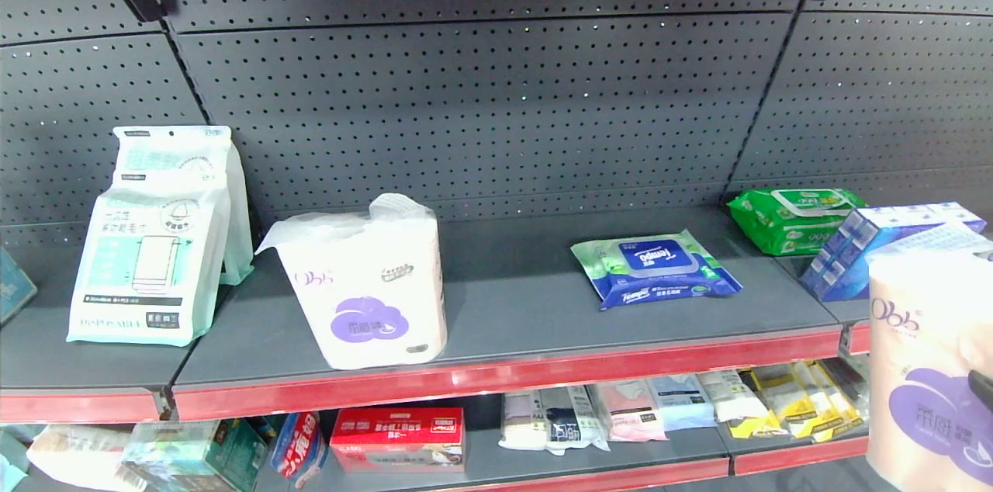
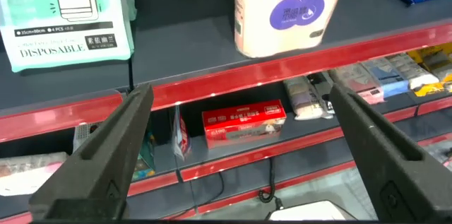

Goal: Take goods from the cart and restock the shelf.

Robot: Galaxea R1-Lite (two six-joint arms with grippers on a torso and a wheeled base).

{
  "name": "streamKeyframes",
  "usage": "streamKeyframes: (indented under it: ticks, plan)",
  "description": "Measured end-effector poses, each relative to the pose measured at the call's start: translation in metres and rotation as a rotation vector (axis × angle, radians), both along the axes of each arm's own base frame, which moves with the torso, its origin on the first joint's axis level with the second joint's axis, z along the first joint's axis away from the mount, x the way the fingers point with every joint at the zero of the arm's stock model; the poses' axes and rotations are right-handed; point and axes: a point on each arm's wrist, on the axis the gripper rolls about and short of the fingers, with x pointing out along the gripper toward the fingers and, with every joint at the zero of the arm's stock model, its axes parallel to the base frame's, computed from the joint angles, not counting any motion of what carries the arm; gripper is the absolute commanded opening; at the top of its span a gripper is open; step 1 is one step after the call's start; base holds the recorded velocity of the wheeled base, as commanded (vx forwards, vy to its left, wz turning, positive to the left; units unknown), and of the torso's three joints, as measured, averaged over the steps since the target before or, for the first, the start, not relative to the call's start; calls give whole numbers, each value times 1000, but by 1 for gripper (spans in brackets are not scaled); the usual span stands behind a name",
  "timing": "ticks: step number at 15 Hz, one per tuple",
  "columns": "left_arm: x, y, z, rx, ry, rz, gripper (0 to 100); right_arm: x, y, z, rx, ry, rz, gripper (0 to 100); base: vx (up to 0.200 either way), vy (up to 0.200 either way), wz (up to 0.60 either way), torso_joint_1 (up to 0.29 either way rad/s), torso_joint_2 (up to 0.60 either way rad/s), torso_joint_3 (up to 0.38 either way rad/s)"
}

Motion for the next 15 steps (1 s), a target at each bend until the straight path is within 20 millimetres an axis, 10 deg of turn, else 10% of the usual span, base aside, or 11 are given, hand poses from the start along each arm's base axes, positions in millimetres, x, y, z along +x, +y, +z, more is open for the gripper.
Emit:
streamKeyframes:
  ticks: [15]
  plan:
    - [-7, 1, -10, 0, -11, 0, 100, 6, -1, 2, -1, 20, 0, 0, 0, 0, 0, 0, 0, 0]
